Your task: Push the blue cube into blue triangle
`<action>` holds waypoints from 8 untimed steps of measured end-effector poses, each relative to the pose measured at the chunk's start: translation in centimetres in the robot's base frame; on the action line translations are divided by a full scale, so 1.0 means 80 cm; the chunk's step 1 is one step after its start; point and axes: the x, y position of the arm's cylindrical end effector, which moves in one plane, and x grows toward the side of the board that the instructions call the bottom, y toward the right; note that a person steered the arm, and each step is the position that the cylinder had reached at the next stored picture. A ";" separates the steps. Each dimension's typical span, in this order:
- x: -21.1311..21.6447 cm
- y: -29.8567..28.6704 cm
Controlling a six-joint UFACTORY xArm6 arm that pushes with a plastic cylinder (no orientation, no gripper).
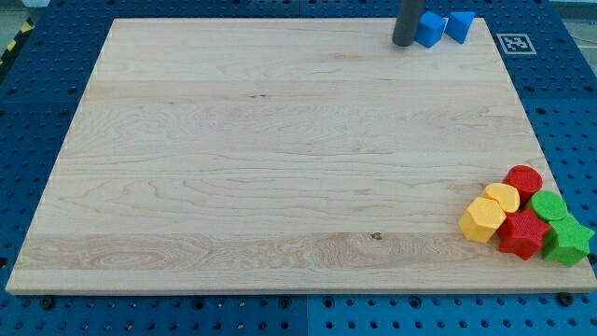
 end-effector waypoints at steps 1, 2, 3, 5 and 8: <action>-0.020 -0.016; -0.031 -0.016; -0.031 -0.015; -0.031 0.018; -0.036 0.038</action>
